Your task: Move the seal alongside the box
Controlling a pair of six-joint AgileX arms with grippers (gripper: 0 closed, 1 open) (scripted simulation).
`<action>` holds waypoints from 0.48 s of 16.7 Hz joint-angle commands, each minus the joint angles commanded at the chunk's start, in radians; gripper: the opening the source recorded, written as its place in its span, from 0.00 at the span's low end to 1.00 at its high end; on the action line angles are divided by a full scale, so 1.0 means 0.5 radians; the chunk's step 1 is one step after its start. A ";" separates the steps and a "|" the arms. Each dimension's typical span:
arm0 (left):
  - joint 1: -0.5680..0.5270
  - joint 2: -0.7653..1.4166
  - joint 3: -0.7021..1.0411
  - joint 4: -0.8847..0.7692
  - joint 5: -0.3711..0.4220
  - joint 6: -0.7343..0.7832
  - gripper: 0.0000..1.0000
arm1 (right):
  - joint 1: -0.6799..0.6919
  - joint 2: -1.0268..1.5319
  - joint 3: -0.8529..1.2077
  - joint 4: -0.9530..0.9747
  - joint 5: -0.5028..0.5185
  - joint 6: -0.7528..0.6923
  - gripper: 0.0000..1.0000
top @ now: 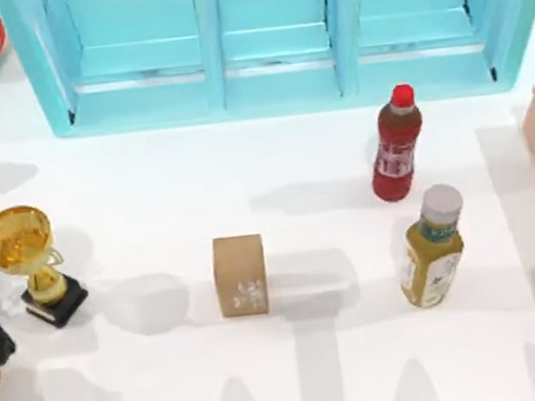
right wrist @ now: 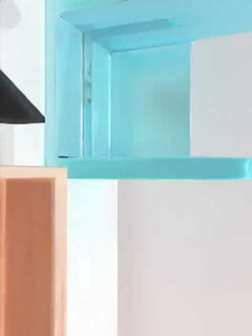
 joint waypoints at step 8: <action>0.000 0.000 0.000 0.000 0.000 0.000 1.00 | 0.131 0.383 0.398 -0.250 -0.001 0.132 1.00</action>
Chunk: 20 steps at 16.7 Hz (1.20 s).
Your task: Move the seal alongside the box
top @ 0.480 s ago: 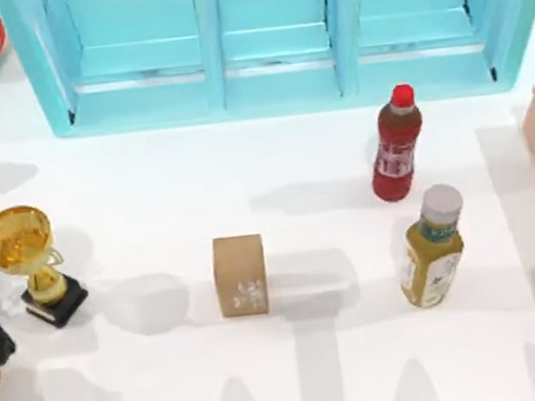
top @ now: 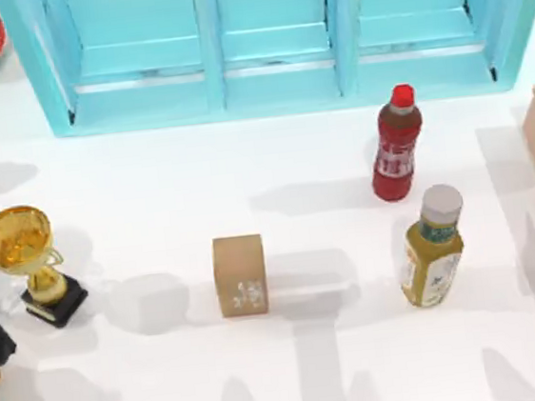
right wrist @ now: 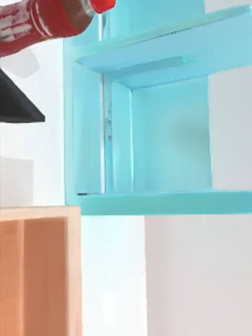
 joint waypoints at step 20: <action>0.000 0.000 0.000 0.000 0.000 0.000 1.00 | 1.230 3.644 3.763 -2.374 -0.001 1.258 1.00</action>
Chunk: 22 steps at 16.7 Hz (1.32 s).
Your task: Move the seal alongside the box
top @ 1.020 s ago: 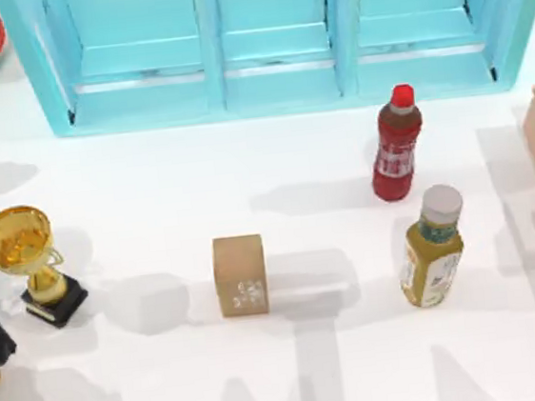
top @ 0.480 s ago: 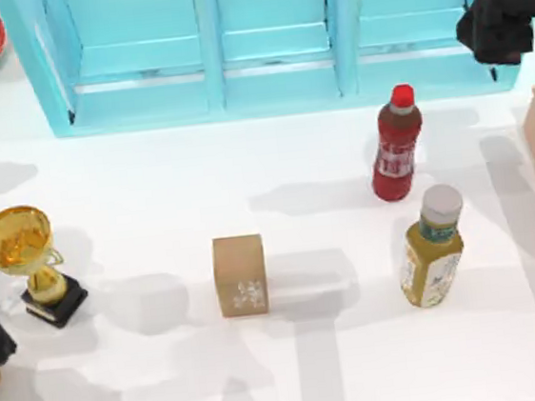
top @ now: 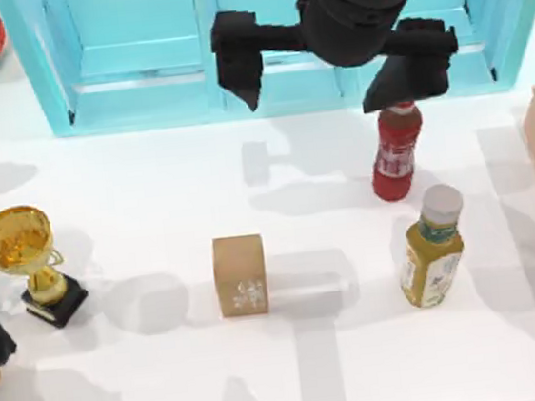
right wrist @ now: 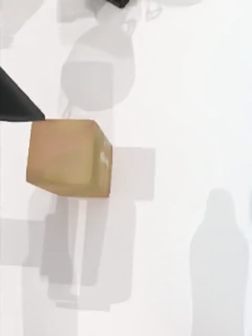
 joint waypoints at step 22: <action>0.000 0.000 0.000 0.000 0.000 0.000 1.00 | 0.334 0.966 0.584 -0.262 0.006 0.351 1.00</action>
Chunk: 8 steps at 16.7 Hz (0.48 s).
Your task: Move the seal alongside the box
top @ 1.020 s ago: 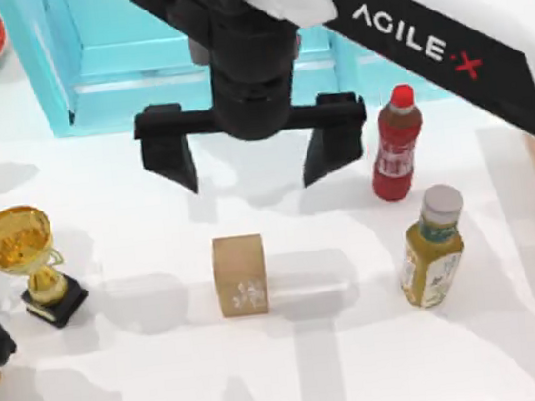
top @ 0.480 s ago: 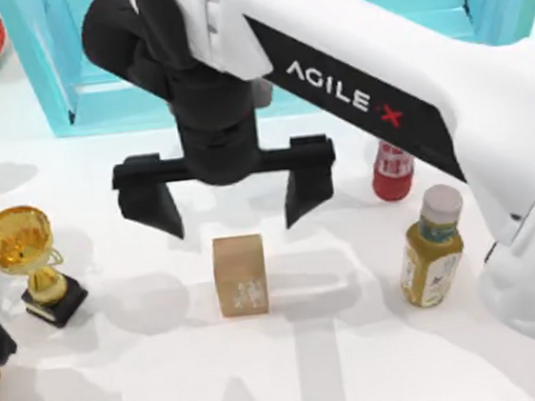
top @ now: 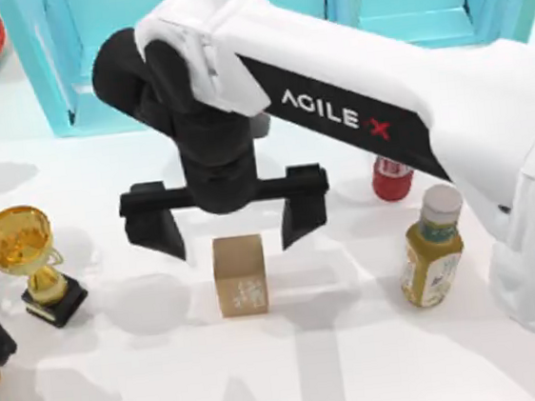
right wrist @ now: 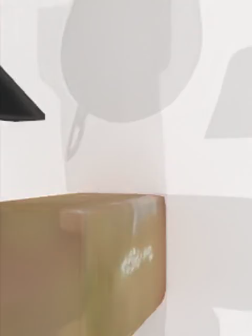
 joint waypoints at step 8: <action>0.000 0.000 0.000 0.000 0.000 0.000 1.00 | 0.012 -0.061 -0.565 0.502 -0.001 0.011 1.00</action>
